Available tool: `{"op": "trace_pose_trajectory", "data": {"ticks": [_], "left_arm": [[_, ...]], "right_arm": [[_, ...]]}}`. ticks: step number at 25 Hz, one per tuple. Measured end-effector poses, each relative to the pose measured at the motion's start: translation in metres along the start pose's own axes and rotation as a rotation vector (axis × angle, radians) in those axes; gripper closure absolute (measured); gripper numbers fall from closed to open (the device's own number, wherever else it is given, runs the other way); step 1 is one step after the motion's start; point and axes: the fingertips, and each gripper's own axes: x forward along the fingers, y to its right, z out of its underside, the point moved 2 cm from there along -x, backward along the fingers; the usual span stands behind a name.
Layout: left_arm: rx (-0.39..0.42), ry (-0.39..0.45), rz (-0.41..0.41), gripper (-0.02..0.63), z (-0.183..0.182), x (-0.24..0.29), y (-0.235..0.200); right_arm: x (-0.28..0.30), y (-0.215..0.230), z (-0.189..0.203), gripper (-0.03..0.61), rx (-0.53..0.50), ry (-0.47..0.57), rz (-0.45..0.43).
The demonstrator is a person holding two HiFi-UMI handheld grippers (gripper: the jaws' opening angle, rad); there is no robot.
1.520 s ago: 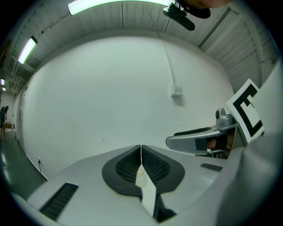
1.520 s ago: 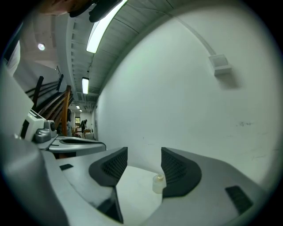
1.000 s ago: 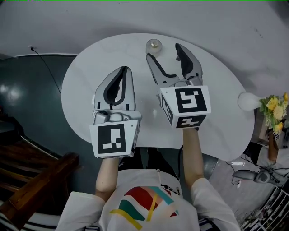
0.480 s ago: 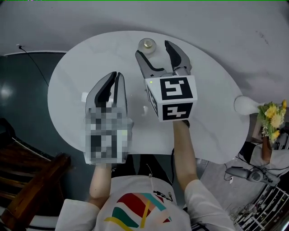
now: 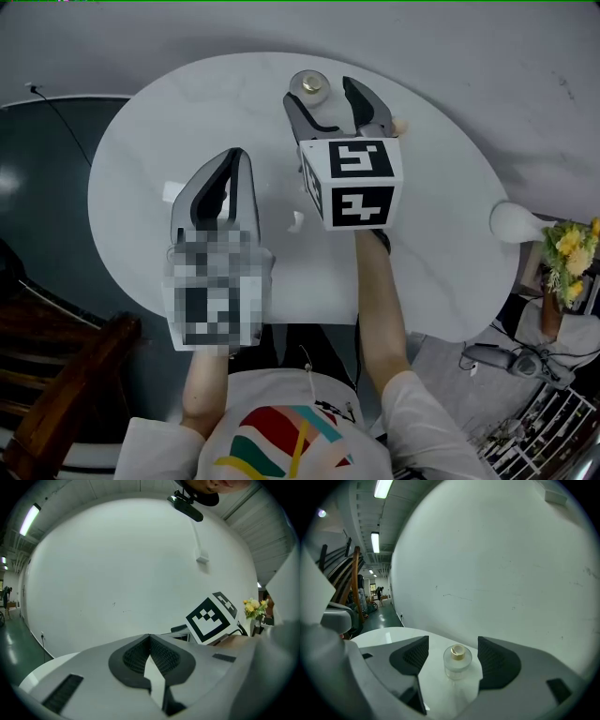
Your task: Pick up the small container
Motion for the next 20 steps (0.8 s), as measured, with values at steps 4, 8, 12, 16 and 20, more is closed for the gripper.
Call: {"op": "trace_pose_trajectory", "data": {"ticks": [4,8,12,16,20], "left_arm": [[-0.014,-0.02,0.005,0.598,0.009,0.001,-0.003],[-0.045,-0.032,0.003,0.598,0.016,0.003,-0.007],[-0.05,-0.05,0.007,0.598,0.025,0.006,-0.008],[-0.066,-0.069,0.005,0.598,0.035,0.006,-0.01],[-0.078,-0.085,-0.001,0.597,0.042,0.008,-0.013]], "right_arm": [[0.01,0.006,0.007,0.261,0.013,-0.017,0.014],[0.021,0.009,0.018,0.261,0.009,-0.045,0.025],[0.032,0.008,0.03,0.259,0.007,-0.076,0.02],[0.042,0.008,0.044,0.244,0.018,-0.106,0.022],[0.051,0.008,0.051,0.243,0.038,-0.112,0.024]]}}
